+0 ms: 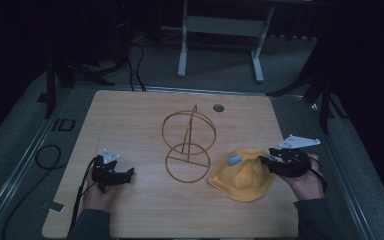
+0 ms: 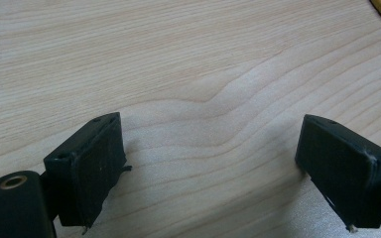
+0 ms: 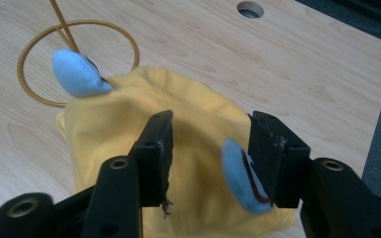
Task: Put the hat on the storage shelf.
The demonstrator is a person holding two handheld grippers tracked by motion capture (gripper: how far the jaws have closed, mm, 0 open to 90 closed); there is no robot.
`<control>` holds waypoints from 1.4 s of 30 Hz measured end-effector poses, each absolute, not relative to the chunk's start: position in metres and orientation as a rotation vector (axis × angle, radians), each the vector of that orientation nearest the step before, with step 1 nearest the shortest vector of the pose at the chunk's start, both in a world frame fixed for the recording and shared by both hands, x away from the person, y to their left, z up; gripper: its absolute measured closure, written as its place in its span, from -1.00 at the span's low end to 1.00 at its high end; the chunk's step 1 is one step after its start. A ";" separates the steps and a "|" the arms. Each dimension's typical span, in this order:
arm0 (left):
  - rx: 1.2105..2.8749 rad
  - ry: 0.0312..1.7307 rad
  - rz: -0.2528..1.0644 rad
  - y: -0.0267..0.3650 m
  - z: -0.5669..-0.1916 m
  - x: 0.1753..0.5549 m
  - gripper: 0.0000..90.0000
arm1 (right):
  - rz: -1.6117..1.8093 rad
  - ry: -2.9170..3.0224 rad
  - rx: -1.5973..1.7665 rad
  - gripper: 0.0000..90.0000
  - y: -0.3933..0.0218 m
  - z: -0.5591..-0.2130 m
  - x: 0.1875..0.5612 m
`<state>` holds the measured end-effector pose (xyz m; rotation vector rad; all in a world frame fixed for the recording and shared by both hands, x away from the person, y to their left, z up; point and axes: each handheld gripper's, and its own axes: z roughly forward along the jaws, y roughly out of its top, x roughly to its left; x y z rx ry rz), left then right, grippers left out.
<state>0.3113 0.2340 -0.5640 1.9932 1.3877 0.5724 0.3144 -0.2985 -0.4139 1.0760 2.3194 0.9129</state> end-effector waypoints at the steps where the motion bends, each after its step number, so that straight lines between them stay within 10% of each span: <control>1: 1.993 1.388 0.572 0.234 -0.564 0.311 -0.74 | 0.906 2.325 1.072 0.10 -0.297 -0.412 0.316; 42: 1.990 1.389 0.572 0.234 -0.564 0.311 -0.74 | 0.606 2.657 0.851 -0.30 -0.258 -0.399 0.358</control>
